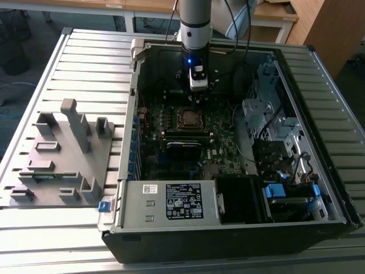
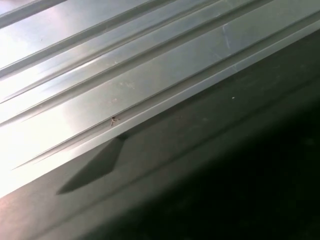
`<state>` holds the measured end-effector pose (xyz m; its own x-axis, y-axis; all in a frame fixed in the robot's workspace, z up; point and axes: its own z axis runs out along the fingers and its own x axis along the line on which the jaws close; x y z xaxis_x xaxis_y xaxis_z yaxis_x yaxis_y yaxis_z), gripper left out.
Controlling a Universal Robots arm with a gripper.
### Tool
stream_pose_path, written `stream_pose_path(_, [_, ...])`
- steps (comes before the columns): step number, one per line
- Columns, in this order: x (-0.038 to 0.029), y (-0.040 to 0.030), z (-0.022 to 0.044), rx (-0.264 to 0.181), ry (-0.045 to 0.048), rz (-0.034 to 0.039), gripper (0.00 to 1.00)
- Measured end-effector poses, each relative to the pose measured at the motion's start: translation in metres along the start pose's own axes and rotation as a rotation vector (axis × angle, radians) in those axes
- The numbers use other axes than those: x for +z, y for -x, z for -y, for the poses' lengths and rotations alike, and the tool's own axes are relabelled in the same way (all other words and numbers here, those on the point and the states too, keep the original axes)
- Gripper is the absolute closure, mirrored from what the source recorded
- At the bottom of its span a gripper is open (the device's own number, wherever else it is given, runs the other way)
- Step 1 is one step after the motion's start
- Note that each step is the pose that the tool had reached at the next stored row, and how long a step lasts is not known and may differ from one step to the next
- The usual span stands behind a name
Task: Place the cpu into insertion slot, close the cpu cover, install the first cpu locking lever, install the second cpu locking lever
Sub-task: 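Install the first cpu locking lever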
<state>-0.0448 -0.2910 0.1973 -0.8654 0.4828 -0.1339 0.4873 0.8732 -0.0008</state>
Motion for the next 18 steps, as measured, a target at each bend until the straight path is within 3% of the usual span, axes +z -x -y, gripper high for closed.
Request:
stream_pose_path(7, [0.0027, -0.0009, -0.0011, 0.0, -0.0029, 0.0017, 0.9])
stream_pose_path(12, [0.0026, -0.001, -0.0012, 0.001, 0.003, -0.0014, 0.9])
stream_pose_path(18, [-0.0028, -0.0002, -0.0013, 0.001, 0.0082, -0.0037, 0.9])
